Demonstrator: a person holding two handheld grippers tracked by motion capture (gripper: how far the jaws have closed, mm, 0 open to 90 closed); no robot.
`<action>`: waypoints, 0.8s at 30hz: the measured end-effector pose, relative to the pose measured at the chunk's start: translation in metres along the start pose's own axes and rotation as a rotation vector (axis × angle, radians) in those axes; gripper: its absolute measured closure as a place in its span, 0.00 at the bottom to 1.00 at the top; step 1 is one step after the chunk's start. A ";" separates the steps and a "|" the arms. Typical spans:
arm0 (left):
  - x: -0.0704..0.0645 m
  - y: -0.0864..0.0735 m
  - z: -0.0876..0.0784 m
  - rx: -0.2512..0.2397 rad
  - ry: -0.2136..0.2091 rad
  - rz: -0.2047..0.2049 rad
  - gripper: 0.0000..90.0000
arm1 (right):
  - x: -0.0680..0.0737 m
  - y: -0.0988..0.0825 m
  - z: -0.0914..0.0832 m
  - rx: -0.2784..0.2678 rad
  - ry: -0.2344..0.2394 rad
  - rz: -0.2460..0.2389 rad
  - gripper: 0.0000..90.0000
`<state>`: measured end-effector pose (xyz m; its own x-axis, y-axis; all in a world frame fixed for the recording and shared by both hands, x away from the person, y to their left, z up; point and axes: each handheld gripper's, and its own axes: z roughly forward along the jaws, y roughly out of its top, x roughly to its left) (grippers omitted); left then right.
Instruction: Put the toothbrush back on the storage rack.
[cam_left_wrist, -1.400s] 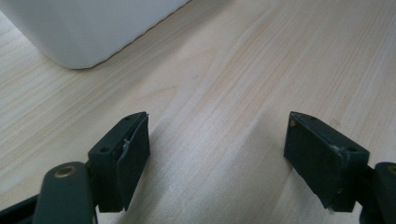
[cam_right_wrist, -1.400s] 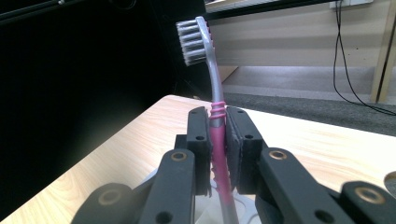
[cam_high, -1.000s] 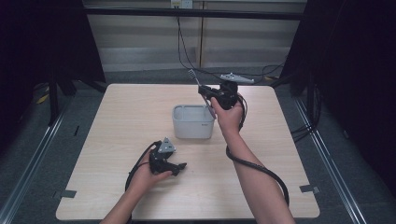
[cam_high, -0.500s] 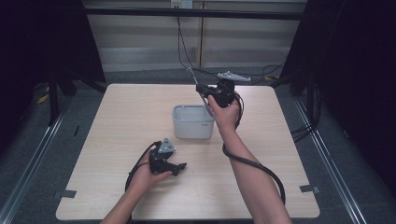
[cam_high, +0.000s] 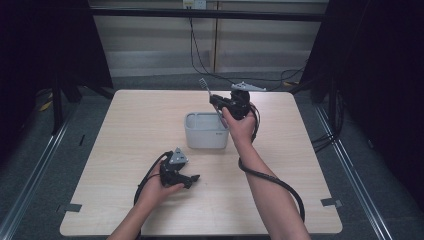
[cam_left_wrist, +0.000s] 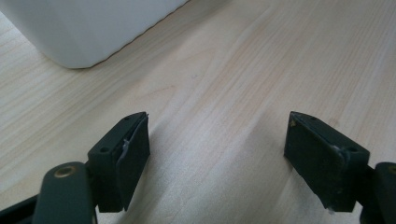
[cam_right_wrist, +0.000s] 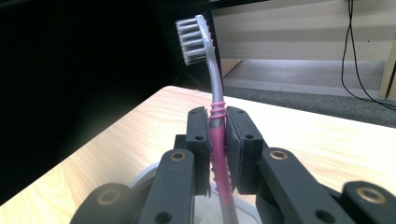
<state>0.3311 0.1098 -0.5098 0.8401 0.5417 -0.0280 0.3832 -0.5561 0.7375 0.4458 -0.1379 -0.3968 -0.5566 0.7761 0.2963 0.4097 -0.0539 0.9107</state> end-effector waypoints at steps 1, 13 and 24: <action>0.000 0.000 0.000 0.000 0.000 0.000 0.25 | -0.001 -0.001 -0.001 -0.001 0.000 0.003 0.89; 0.000 0.000 0.000 0.000 0.000 -0.001 0.25 | -0.009 -0.008 -0.013 -0.001 -0.012 0.019 0.89; 0.000 0.000 0.000 0.001 0.001 0.000 0.25 | -0.009 -0.013 -0.025 0.000 -0.005 0.028 0.89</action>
<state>0.3310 0.1099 -0.5097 0.8397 0.5424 -0.0269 0.3834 -0.5569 0.7368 0.4279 -0.1599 -0.4041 -0.5415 0.7773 0.3205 0.4252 -0.0756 0.9019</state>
